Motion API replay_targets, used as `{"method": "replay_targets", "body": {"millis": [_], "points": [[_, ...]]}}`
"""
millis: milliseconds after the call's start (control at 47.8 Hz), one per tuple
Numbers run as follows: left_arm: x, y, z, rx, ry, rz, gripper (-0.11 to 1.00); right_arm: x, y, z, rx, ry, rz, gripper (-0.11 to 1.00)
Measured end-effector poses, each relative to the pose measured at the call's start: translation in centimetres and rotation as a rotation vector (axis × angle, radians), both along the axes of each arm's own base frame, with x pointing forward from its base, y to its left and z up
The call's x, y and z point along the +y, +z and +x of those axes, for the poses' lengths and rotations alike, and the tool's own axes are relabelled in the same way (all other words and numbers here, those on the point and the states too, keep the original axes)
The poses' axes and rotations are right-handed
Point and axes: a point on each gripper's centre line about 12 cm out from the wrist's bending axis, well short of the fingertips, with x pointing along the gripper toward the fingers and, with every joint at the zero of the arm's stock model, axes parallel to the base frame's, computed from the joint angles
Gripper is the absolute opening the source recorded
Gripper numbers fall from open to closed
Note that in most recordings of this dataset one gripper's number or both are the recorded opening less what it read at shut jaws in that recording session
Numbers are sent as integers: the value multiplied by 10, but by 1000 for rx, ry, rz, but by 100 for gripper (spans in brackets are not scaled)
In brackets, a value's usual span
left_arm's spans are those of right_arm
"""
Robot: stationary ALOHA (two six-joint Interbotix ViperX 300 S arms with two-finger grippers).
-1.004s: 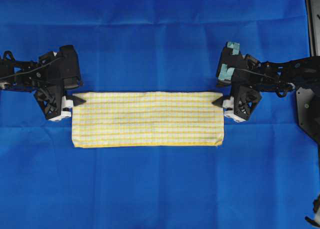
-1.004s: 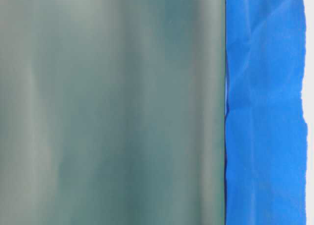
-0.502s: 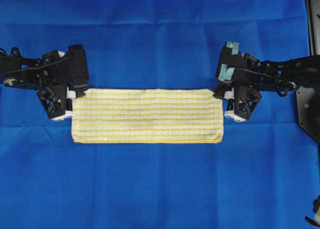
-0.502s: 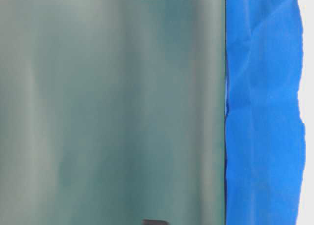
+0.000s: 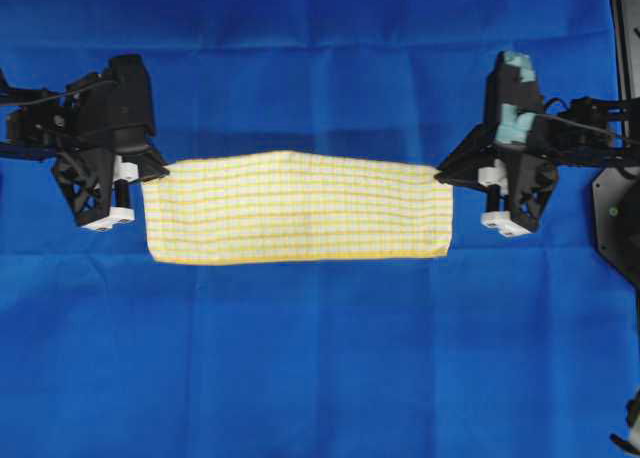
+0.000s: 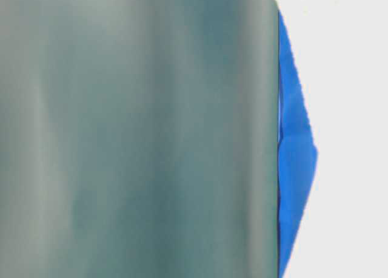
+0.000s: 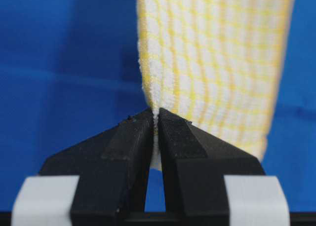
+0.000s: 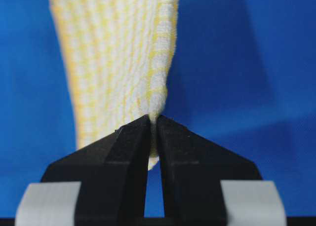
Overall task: Fold the yellow towel.
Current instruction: 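Lift the strip and swing it so the right gripper moves up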
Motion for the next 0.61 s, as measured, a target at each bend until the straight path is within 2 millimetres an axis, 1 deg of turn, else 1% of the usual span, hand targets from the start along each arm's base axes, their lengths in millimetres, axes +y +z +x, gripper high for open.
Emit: {"method": "replay_targets", "body": {"millis": [126,188,293,460,523,607], "points": [[0,23,-3,-67,0,7,2,1,13,-3,-35,9,-11,4],[-1,30,-5,-92,0,9,2,1,16,-4,-43,11,-15,4],[-1,34,-6,-107,2,11,2,1,20,-4,-56,14,-22,4],[-1,34,-6,-107,5,8,2,-1,22,-2,-66,12,-37,4],[-1,34,-6,-112,9,4,2,-6,22,0,-75,-3,-45,4],[-3,36,-4,-131,9,-2,2,-16,22,3,-88,-41,-59,4]]}}
